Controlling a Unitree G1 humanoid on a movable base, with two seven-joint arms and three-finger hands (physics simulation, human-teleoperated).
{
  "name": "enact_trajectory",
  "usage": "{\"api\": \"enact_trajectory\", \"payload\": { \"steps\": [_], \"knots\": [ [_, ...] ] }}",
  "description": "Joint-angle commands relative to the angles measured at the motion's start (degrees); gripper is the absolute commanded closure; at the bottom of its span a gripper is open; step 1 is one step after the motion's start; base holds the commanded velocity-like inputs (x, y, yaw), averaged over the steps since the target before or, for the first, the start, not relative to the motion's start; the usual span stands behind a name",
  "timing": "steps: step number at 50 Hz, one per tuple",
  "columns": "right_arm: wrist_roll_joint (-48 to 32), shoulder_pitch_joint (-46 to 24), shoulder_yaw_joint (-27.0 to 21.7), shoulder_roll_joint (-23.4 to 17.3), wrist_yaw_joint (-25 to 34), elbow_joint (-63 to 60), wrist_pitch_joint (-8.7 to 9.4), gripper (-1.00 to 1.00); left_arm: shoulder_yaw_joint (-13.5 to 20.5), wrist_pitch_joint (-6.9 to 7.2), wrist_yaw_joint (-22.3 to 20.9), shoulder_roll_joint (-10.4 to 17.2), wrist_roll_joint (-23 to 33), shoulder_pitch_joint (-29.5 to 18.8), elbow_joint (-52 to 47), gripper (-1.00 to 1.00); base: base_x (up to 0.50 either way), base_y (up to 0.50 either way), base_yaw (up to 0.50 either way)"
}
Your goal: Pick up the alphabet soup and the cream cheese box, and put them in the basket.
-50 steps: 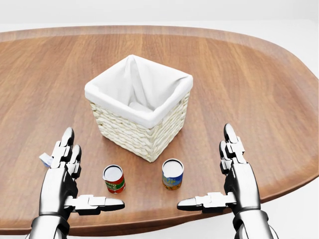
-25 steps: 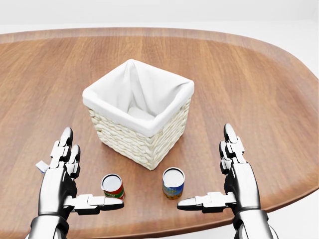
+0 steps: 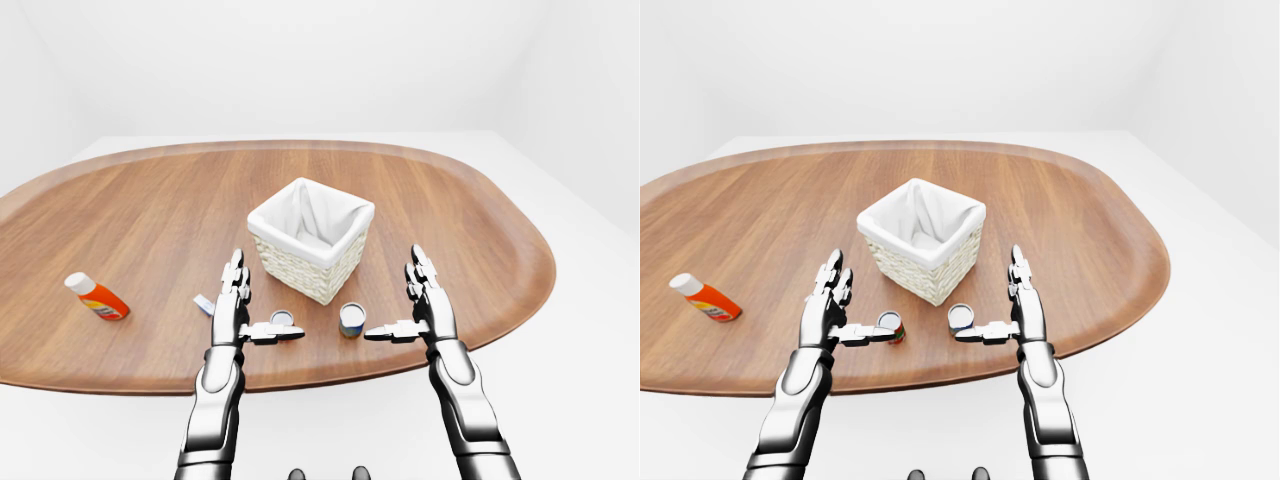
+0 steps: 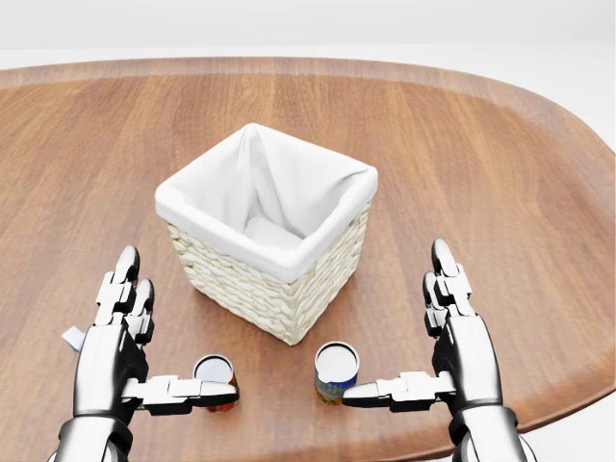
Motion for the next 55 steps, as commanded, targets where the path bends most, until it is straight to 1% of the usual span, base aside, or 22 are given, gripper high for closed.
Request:
{"api": "enact_trajectory", "payload": {
  "steps": [1,2,5,12,15,19,20,23,25,30,33,37,39,41,43,45,46,47,51,53,54,55],
  "knots": [
    [-0.08,-0.02,0.04,-0.01,0.01,0.14,-0.14,-1.0,-0.01,-0.04,0.06,0.01,-0.03,-0.1,0.09,-1.0,0.09,0.0,0.0],
    [-0.1,-0.05,0.04,-0.01,0.0,0.2,-0.16,-1.0,-0.09,0.38,0.13,-0.03,0.0,0.09,-0.5,-1.0,0.09,0.0,0.0],
    [-0.05,-0.1,-0.01,-0.01,-0.03,0.15,-0.04,-1.0,0.08,-0.44,0.01,0.06,-0.07,-0.36,0.82,-1.0,0.09,0.0,0.0],
    [0.03,-0.14,-0.09,-0.01,-0.08,0.05,0.18,-1.0,-0.05,0.02,0.11,0.02,0.03,-0.32,0.48,-1.0,0.09,0.0,0.0],
    [0.34,-0.35,-0.32,-0.03,-0.09,0.63,-0.14,-1.0,-0.1,0.34,0.17,-0.02,0.06,-0.1,-0.02,-1.0,0.09,0.0,0.0],
    [1.01,-0.39,-0.63,-0.03,-0.2,0.28,0.17,-1.0,-0.28,1.51,0.28,-0.09,0.14,0.23,-1.38,-1.0,0.09,0.0,0.0],
    [1.42,-0.38,-0.94,0.01,-0.43,0.14,-0.07,-1.0,-0.16,0.86,0.19,-0.04,0.12,-0.08,-0.4,-1.0,0.09,0.0,0.0],
    [1.98,-0.4,-1.23,0.02,-0.9,-0.17,-0.13,-1.0,-0.07,0.53,0.13,0.0,0.06,-0.2,0.04,-1.0,0.09,0.0,0.0],
    [2.28,-0.4,-1.45,-0.04,-1.29,-0.37,-0.08,-1.0,-0.2,1.26,0.2,-0.05,0.1,0.08,-0.97,-1.0,0.09,0.0,0.0],
    [3.65,-0.51,-3.28,-0.01,-4.96,-1.23,-0.59,-1.0,0.04,-0.19,0.07,0.04,0.0,-0.42,0.78,-1.0,0.06,0.0,0.0],
    [3.94,-0.61,-3.61,-0.2,-6.01,-1.13,-0.68,-1.0,-0.14,0.44,0.1,-0.02,0.07,0.08,-0.39,-1.0,0.0,0.0,0.0],
    [4.4,-1.02,-4.56,-0.27,-8.6,-0.79,-1.23,-1.0,0.02,-0.4,0.03,0.04,-0.01,-0.36,0.86,-1.0,0.0,0.0,0.0],
    [4.28,-1.25,-5.37,-0.29,-11.12,-1.01,-1.28,-1.0,-0.08,0.1,0.07,0.01,0.01,-0.14,0.13,-1.0,0.0,0.0,0.0],
    [4.48,-1.51,-5.85,-0.5,-12.5,-0.65,-1.45,-1.0,-0.07,-0.01,0.02,0.02,0.02,-0.11,0.19,-1.0,0.0,0.0,0.0],
    [3.37,-2.0,-6.89,-0.56,-16.64,-0.52,-1.45,-1.0,-0.08,0.23,0.02,0.01,-0.01,0.03,-0.27,-1.0,0.0,0.0,0.0],
    [3.46,-2.32,-8.19,-0.67,-20.31,-0.89,-0.92,-1.0,0.05,-0.19,-0.03,0.06,-0.05,-0.22,0.43,-1.0,0.0,0.0,0.0],
    [4.15,-2.29,-8.84,-0.74,-21.69,-1.59,-0.23,-1.0,-0.02,0.13,-0.02,0.04,-0.04,-0.07,-0.07,-1.0,0.0,0.0,0.0],
    [4.89,-2.61,-9.4,-0.97,-22.5,-0.89,-0.78,-1.0,-0.06,0.38,0.0,0.01,-0.03,0.1,-0.49,-1.0,0.0,0.0,0.0],
    [5.81,-2.55,-10.1,-1.46,-25.52,-1.76,-0.06,-1.0,-0.08,0.43,0.0,-0.01,0.01,0.13,-0.55,-1.0,0.0,0.0,0.0],
    [5.5,-2.49,-10.58,-1.46,-27.65,-2.12,-0.69,-1.0,-0.03,0.23,-0.02,0.0,-0.02,0.08,-0.31,-1.0,0.0,0.0,0.0],
    [5.01,-2.44,-10.98,-1.51,-28.85,-1.95,-2.62,-1.0,0.07,-0.39,-0.07,0.05,-0.05,-0.28,0.66,-1.0,0.0,0.0,0.0],
    [4.56,-2.33,-11.25,-1.51,-30.15,-2.09,-3.38,-1.0,0.04,-0.29,-0.04,0.05,-0.03,-0.26,0.55,-1.0,0.0,0.0,0.0]
  ]
}}
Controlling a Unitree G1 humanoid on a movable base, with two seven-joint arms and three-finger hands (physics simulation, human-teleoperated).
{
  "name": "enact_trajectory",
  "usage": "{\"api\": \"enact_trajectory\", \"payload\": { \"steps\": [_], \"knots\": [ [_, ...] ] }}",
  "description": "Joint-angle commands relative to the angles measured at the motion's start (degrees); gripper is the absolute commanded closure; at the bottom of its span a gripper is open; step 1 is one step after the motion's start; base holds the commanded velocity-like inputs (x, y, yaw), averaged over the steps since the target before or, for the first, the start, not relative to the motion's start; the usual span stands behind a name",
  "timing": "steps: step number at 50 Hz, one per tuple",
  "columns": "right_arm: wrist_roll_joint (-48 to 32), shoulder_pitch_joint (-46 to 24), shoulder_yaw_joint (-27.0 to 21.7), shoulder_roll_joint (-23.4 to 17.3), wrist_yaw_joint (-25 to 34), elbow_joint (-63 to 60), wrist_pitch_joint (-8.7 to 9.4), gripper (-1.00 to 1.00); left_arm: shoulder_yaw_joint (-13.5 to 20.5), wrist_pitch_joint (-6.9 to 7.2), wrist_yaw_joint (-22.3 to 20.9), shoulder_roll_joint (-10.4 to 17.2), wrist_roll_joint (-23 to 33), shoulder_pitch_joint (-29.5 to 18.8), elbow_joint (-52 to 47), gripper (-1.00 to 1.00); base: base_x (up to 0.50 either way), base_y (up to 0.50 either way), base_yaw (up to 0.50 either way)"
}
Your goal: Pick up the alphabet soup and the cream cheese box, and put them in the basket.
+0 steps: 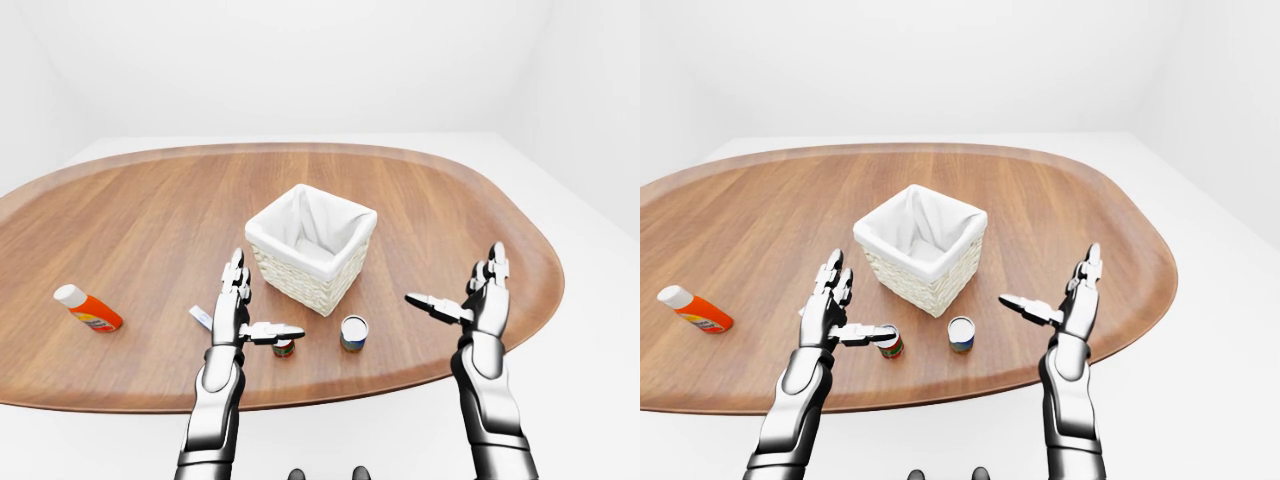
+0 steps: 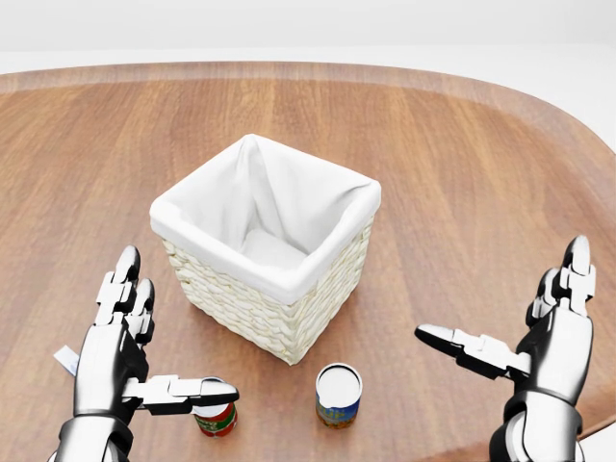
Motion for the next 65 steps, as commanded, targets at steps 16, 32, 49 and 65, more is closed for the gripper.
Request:
{"api": "enact_trajectory", "payload": {
  "steps": [16,32,49,65],
  "knots": [
    [-2.74,0.88,-7.41,-1.03,-13.6,-4.23,-3.02,-1.0,0.19,-1.08,-0.02,0.13,-0.04,-0.81,2.08,-1.0,0.0,0.0,0.0],
    [-2.76,2.51,-9.53,-0.62,-13.6,-8.48,-2.78,-1.0,-0.05,0.14,0.09,0.01,0.04,-0.28,0.22,-1.0,0.0,0.0,0.0],
    [-3.96,3.16,-9.3,-0.14,-13.6,-10.96,0.88,-1.0,-0.16,0.73,0.06,-0.07,0.06,0.29,-0.99,-1.0,0.0,0.0,0.0],
    [-4.02,3.13,-9.37,-0.06,-13.6,-10.96,0.89,-1.0,-0.14,0.73,0.05,-0.09,0.07,0.29,-0.99,-1.0,0.0,0.0,0.0]
  ]
}}
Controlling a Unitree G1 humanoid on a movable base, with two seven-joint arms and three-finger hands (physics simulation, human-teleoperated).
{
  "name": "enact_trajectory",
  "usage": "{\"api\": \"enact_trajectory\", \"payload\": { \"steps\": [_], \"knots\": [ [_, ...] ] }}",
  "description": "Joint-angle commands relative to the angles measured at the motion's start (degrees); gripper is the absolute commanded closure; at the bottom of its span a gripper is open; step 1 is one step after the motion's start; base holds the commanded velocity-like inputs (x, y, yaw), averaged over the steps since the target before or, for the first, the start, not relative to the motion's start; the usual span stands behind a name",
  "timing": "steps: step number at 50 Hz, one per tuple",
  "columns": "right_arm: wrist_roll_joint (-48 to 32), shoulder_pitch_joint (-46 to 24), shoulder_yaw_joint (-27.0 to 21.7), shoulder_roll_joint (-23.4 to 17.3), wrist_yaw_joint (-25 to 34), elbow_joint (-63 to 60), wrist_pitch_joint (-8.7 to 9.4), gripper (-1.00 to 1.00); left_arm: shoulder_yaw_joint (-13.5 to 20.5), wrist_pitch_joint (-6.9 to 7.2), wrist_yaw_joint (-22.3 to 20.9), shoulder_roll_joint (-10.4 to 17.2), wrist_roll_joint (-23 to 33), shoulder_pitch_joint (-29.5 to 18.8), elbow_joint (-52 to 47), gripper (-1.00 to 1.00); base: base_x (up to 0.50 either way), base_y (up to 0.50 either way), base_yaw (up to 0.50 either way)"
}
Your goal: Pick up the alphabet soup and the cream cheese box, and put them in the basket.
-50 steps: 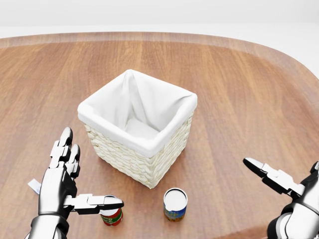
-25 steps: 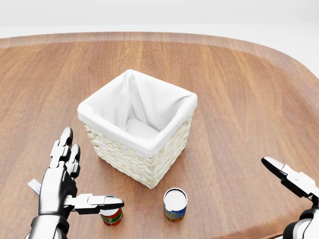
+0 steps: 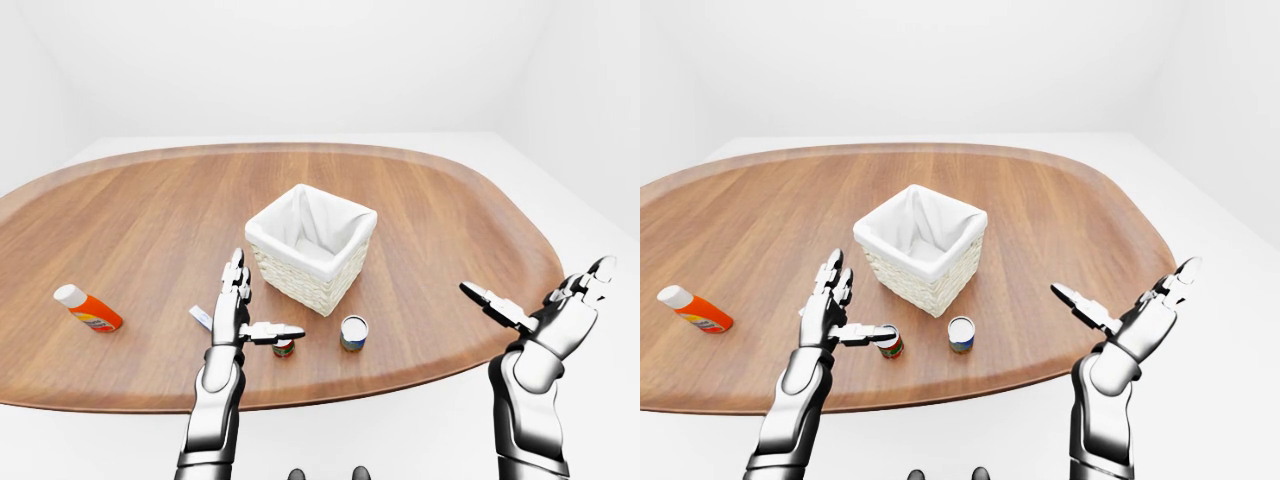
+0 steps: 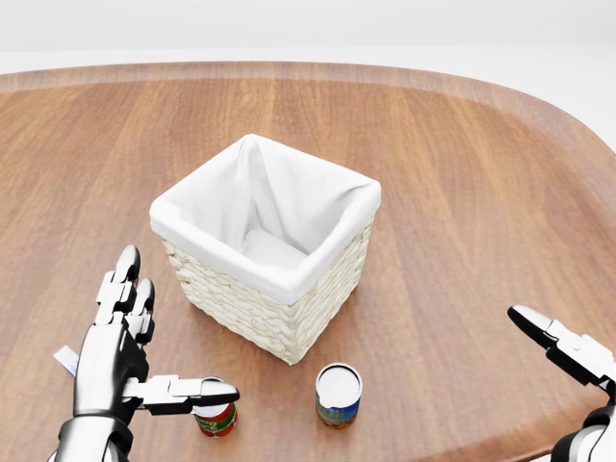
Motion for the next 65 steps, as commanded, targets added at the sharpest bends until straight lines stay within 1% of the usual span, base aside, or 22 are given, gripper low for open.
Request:
{"api": "enact_trajectory", "payload": {
  "steps": [1,12,15,16,19,25,26,29,32,36,38,39,41,43,45,46,48,51,56,58,60,65],
  "knots": [
    [-0.14,0.08,-0.07,0.09,0.0,-0.28,0.33,-1.0,0.0,0.06,-0.02,-0.01,0.0,0.05,-0.1,-1.0,0.0,0.0,0.0],
    [-0.19,0.28,-0.06,0.16,0.0,-0.79,0.52,-1.0,-0.01,0.03,-0.04,-0.02,-0.02,0.22,-0.4,-1.0,0.0,0.0,0.0],
    [-0.03,0.5,-0.22,0.3,0.0,-1.47,0.78,-1.0,0.25,-1.15,-0.1,0.06,-0.14,-0.1,0.89,-1.0,0.0,0.0,0.0],
    [0.05,0.51,-0.25,0.33,0.0,-1.63,0.95,-1.0,0.07,-0.73,-0.16,-0.01,-0.16,0.35,-0.17,-1.0,0.0,0.0,0.0],
    [0.25,0.52,-0.3,0.37,0.0,-1.11,0.25,-1.0,0.12,-1.09,-0.18,0.01,-0.15,0.3,0.12,-1.0,0.0,0.0,0.0],
    [0.01,0.51,-0.2,0.36,0.0,-1.02,0.06,-1.0,0.01,-0.69,-0.12,-0.06,-0.12,0.54,-0.53,-1.0,0.0,0.0,0.0],
    [-0.06,0.69,-0.13,0.4,0.0,-1.63,0.47,-1.0,-0.02,-0.64,-0.12,-0.09,-0.13,0.69,-0.84,-1.0,0.0,0.0,0.0],
    [-0.08,0.77,-0.16,0.45,0.0,-1.82,0.48,-1.0,0.1,-1.46,-0.12,-0.06,-0.13,0.52,-0.01,-1.0,0.0,0.0,0.0],
    [-0.25,0.77,-0.14,0.51,0.0,-1.62,0.18,-1.0,0.05,-0.79,-0.03,-0.09,-0.17,0.86,-1.14,-1.0,0.0,0.0,0.0],
    [-0.23,0.98,-0.21,0.66,0.0,-2.25,-0.04,-1.0,0.07,-0.64,0.08,-0.11,-0.18,1.04,-1.66,-1.0,0.0,0.0,0.0],
    [-0.29,0.84,-0.19,0.62,0.0,-1.81,-0.38,-1.0,0.25,-1.21,0.32,-0.07,-0.04,0.73,-0.84,-1.0,0.0,0.0,0.0],
    [-0.29,0.79,-0.17,0.59,0.0,-1.6,-0.54,-1.0,0.53,-2.09,1.23,-0.17,0.31,0.6,-0.57,-1.0,0.0,0.0,0.0],
    [-0.36,0.93,-0.07,0.65,0.0,-2.59,0.44,-1.0,0.57,-1.71,1.4,-0.07,0.22,0.8,-1.2,-1.0,0.0,0.0,0.0],
    [-0.39,0.96,-0.11,0.7,0.0,-2.86,0.64,-1.0,0.64,-1.65,1.92,-0.13,0.34,0.92,-1.76,-1.0,0.0,0.0,0.0],
    [-0.38,0.95,-0.16,0.73,0.0,-2.77,0.31,-1.0,0.66,-1.85,2.02,-0.11,0.36,0.92,-1.65,-1.0,0.0,0.0,0.0],
    [-0.46,0.86,-0.13,0.7,0.0,-2.28,-0.14,-1.0,0.91,-2.56,2.27,-0.03,0.39,0.62,-0.86,-1.0,0.0,0.0,0.0],
    [-0.49,0.76,-0.11,0.64,0.0,-1.65,-0.69,-1.0,1.08,-3.04,2.5,0.06,0.39,0.35,-0.1,-1.0,0.0,0.0,0.0],
    [-0.51,0.77,-0.08,0.58,0.0,-1.49,-0.84,-1.0,1.23,-2.8,3.17,0.05,0.54,0.3,-0.29,-1.0,0.0,0.0,0.0],
    [-0.55,0.86,0.0,0.53,0.0,-1.62,-0.65,-1.0,1.37,-3.5,3.5,0.1,0.43,0.47,-0.3,-1.0,0.0,0.0,0.0],
    [-0.53,0.93,-0.05,0.57,0.0,-1.76,-0.62,-1.0,1.43,-2.66,3.46,0.07,0.0,0.75,-1.39,-1.0,0.0,0.0,0.0],
    [-0.56,1.04,-0.05,0.63,0.0,-1.93,-0.59,-1.0,1.49,-2.4,3.39,0.05,-0.31,0.88,-1.72,-1.0,0.08,0.0,0.0],
    [-0.69,1.2,-0.04,0.75,0.0,-2.1,-0.74,-1.0,1.43,-3.18,3.28,0.14,-0.19,0.77,-0.88,-1.0,0.2,0.0,0.0]
  ]
}}
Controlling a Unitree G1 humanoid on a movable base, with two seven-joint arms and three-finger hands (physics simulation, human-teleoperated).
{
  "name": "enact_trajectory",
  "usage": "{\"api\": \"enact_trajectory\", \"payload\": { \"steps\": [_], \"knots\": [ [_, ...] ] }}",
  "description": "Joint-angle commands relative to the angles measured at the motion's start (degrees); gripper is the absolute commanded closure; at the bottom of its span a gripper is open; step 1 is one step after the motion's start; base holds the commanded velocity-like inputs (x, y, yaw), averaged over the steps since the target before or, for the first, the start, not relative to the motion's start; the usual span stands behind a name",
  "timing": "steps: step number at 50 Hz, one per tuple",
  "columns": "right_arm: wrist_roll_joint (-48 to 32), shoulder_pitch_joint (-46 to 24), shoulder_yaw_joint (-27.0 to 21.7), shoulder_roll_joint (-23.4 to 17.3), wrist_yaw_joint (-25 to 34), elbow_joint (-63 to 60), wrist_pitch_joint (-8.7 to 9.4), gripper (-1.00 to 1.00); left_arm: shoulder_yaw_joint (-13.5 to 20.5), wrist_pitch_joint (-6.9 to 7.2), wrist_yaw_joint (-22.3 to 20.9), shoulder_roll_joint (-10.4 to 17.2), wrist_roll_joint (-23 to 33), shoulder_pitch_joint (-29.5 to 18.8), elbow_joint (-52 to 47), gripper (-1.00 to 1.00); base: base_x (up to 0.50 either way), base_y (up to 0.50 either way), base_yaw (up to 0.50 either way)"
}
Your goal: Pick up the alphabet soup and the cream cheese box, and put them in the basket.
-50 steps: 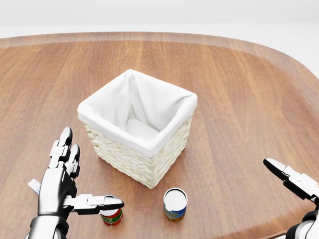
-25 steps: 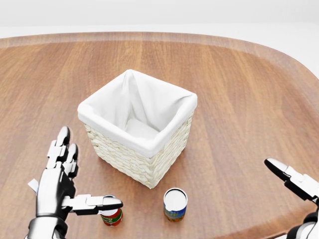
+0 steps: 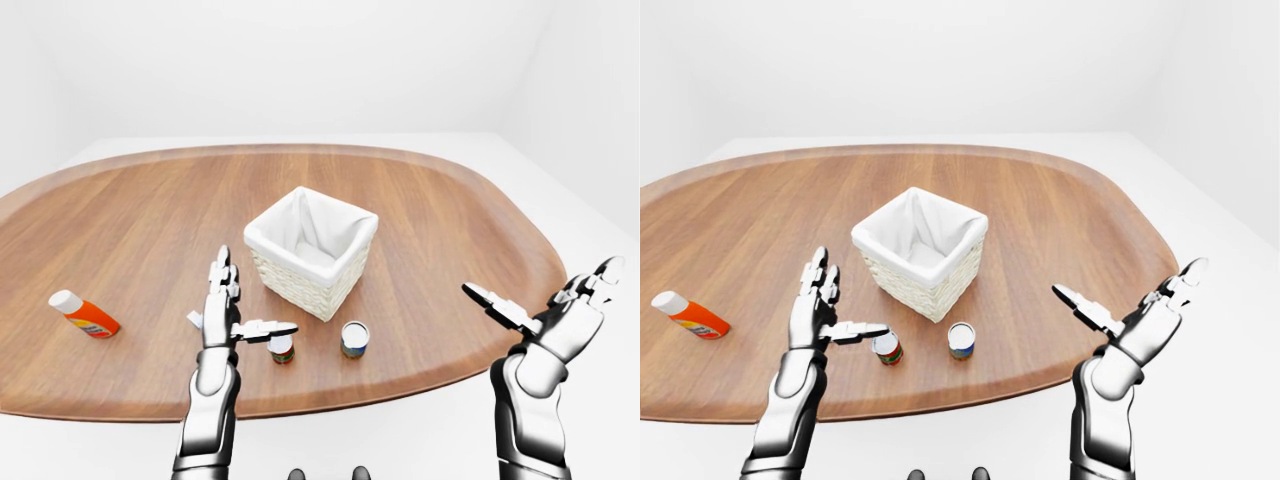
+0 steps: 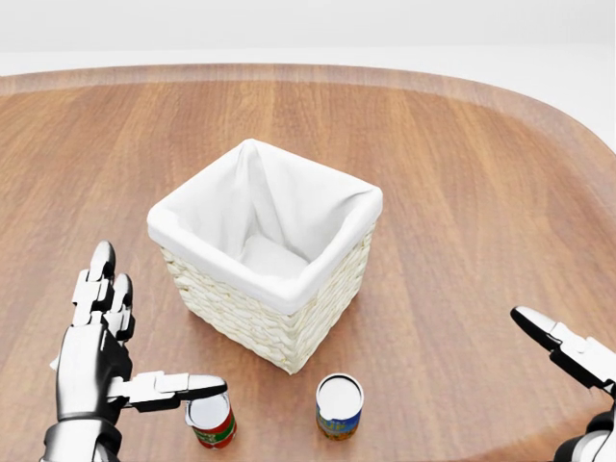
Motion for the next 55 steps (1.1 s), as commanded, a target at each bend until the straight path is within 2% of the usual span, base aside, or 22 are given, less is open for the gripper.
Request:
{"api": "enact_trajectory", "payload": {
  "steps": [1,4,6,11,13,15,19,23,28,31,35,38,42,45,52,54,55],
  "knots": [
    [-0.2,0.26,0.07,0.17,0.0,-0.54,0.07,-1.0,0.15,-0.28,0.39,0.0,-0.32,0.39,-0.74,-1.0,0.27,0.0,0.0],
    [-0.28,0.18,0.07,0.14,0.0,-0.14,-0.27,-1.0,0.25,-0.54,0.28,0.02,-0.51,0.31,-0.5,-1.0,0.27,0.0,0.0],
    [-0.2,0.15,0.02,0.14,0.0,-0.01,-0.39,-1.0,0.21,-0.14,0.42,-0.01,-0.45,0.28,-0.73,-1.0,0.27,0.0,0.0],
    [-0.19,0.21,0.03,0.19,0.0,-0.61,0.0,-1.0,0.12,-0.36,0.71,-0.01,0.0,0.26,-0.54,-1.0,0.27,0.0,0.0],
    [-0.2,0.24,0.01,0.2,0.0,-0.41,-0.44,-1.0,0.2,-0.57,0.67,0.02,-0.12,0.09,-0.21,-1.0,0.27,0.0,0.0],
    [-0.18,0.15,-0.02,0.17,0.0,-0.29,-0.49,-1.0,0.15,0.01,0.77,-0.05,-0.19,0.32,-1.02,-1.0,0.27,0.0,0.0],
    [-0.21,-0.01,-0.03,0.07,0.0,0.34,-0.92,-1.0,0.12,0.14,0.77,-0.05,-0.21,0.28,-1.06,-1.0,0.27,0.0,0.0],
    [-0.22,0.02,0.04,0.06,0.0,-0.15,-0.45,-1.0,0.2,-0.04,0.73,-0.05,-0.37,0.25,-0.92,-1.0,0.27,0.0,0.0],
    [-0.18,0.05,-0.01,0.06,0.0,0.12,-0.81,-1.0,0.32,-0.21,0.74,0.02,-0.5,-0.03,-0.35,-1.0,0.25,0.0,0.0],
    [-0.25,0.18,0.05,0.15,0.0,-0.66,-0.14,-1.0,0.17,-0.21,0.76,0.06,-0.16,0.35,-0.79,-1.0,0.24,0.0,0.0],
    [-0.19,-0.02,-0.04,0.06,0.0,0.41,-1.04,-1.0,0.01,0.05,0.8,0.04,0.41,0.63,-1.42,-1.0,0.25,0.0,0.0],
    [-0.19,0.0,-0.01,0.04,0.0,0.49,-1.1,-1.0,0.0,0.38,0.69,0.01,0.36,0.82,-1.86,-1.0,0.24,0.0,0.0],
    [-0.18,0.19,0.02,0.12,0.0,-0.46,-0.42,-1.0,0.01,0.13,0.43,0.0,0.27,0.76,-1.45,-1.0,0.25,0.01,0.0],
    [-0.19,0.12,-0.03,0.11,0.0,0.14,-0.94,-1.0,-0.06,0.16,0.3,-0.03,0.27,1.02,-1.77,-1.0,0.24,0.01,0.0],
    [-0.19,0.25,-0.05,0.16,0.0,-0.21,-0.75,-1.0,-0.08,0.01,0.11,-0.05,0.3,1.15,-1.71,-1.0,0.24,0.01,0.0],
    [-0.2,0.27,-0.04,0.17,0.0,-0.47,-0.55,-1.0,-0.13,0.32,0.12,-0.09,0.33,1.27,-2.08,-1.0,0.22,0.01,0.0],
    [-0.21,0.08,-0.09,0.11,0.0,0.23,-1.02,-1.0,-0.14,0.44,0.08,-0.1,0.29,1.25,-2.13,-1.0,0.22,0.02,0.0]
  ]
}}
